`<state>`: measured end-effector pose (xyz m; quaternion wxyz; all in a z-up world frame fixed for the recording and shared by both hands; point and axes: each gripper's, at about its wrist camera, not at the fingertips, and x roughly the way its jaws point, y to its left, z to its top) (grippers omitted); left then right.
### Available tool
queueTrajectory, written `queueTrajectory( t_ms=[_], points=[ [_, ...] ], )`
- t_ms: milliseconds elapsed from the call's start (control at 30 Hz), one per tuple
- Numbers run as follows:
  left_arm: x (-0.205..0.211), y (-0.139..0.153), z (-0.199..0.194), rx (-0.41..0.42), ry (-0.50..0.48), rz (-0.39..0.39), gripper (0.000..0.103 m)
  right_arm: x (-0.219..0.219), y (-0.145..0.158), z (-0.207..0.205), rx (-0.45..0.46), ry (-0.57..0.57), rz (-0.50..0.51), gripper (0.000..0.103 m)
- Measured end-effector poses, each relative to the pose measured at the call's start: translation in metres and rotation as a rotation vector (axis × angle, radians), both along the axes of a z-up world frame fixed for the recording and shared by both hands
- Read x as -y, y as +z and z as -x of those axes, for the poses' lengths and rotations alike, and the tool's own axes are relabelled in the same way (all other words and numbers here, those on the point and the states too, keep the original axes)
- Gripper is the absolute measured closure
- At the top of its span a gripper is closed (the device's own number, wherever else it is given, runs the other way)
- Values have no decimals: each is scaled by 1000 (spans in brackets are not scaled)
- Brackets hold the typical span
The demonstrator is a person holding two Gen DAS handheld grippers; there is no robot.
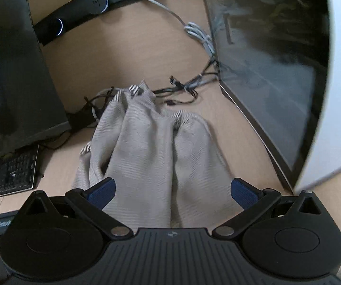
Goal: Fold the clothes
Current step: 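Move both grippers toward the striped shirt on the desk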
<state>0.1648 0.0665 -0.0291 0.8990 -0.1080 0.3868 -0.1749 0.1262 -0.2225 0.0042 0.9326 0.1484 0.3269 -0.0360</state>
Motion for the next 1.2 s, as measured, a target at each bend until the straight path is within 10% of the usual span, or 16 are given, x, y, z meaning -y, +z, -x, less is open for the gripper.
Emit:
queueTrajectory(
  t_ms=[267, 500, 1200],
  points=[
    [9, 9, -58, 0, -82, 202, 0, 3, -22, -103, -33, 183, -85, 0],
    [30, -30, -111, -170, 9, 127, 0, 21, -76, -151, -188, 182, -289, 0],
    [-55, -26, -3, -249, -113, 76, 0, -50, -64, -22, -202, 202, -171, 0]
  ],
)
